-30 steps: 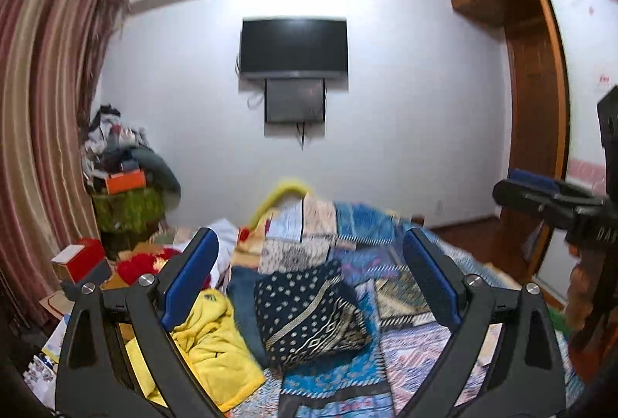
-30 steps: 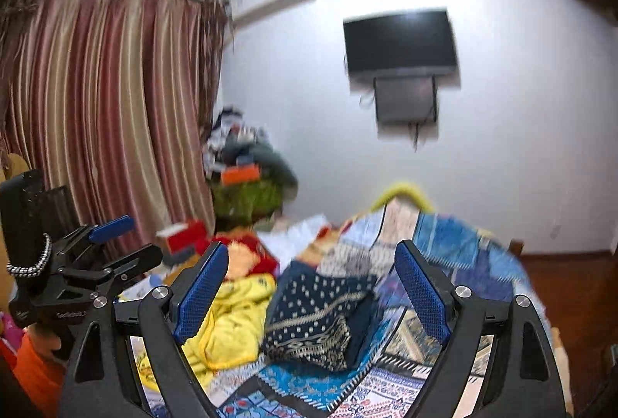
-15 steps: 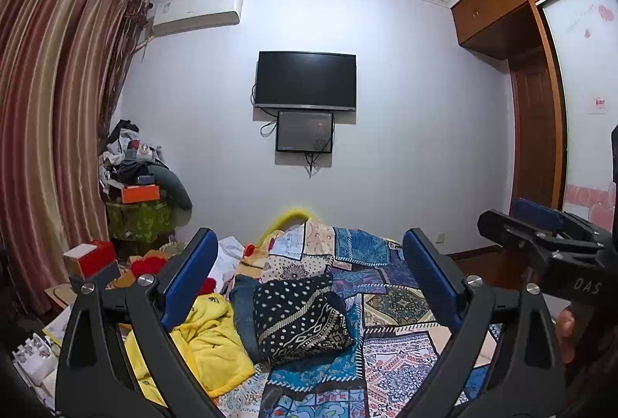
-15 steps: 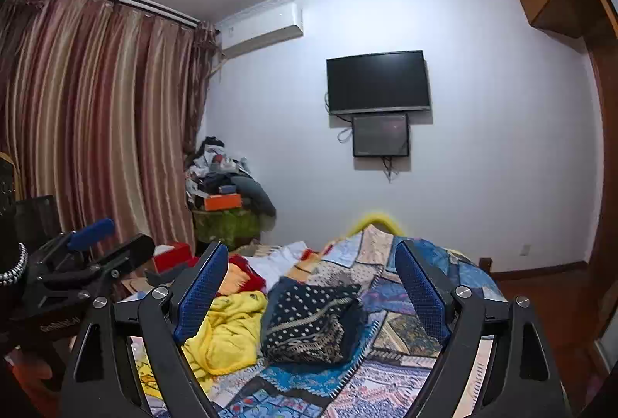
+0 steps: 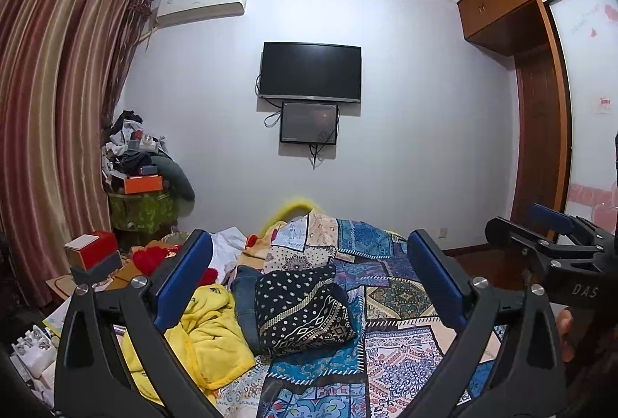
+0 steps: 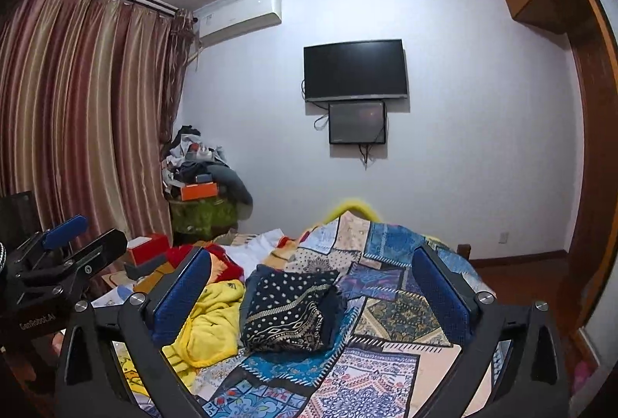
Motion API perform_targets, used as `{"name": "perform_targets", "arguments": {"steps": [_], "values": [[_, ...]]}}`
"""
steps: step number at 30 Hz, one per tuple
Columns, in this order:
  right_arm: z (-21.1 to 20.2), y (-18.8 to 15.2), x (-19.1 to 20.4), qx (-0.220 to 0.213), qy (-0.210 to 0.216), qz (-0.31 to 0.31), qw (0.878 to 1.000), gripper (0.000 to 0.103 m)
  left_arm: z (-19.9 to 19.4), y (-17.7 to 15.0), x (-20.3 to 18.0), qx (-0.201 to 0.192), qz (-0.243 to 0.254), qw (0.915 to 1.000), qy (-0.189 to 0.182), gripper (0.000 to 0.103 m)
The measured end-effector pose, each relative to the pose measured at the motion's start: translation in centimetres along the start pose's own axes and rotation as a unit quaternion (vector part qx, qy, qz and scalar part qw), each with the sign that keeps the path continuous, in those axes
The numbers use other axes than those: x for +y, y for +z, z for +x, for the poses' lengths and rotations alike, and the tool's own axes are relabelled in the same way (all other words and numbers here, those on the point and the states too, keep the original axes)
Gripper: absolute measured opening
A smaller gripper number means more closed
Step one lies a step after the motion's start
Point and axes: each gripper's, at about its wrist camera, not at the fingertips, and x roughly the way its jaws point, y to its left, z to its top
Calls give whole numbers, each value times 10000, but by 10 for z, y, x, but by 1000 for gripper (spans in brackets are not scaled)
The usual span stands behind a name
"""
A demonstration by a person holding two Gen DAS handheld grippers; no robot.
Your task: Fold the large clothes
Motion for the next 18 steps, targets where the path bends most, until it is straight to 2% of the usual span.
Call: {"name": "perform_targets", "arguments": {"steps": [18], "values": [[4, -1, -6, 70, 17, 76, 9999, 103, 14, -6, 6, 195, -116, 9997, -7, 102]]}}
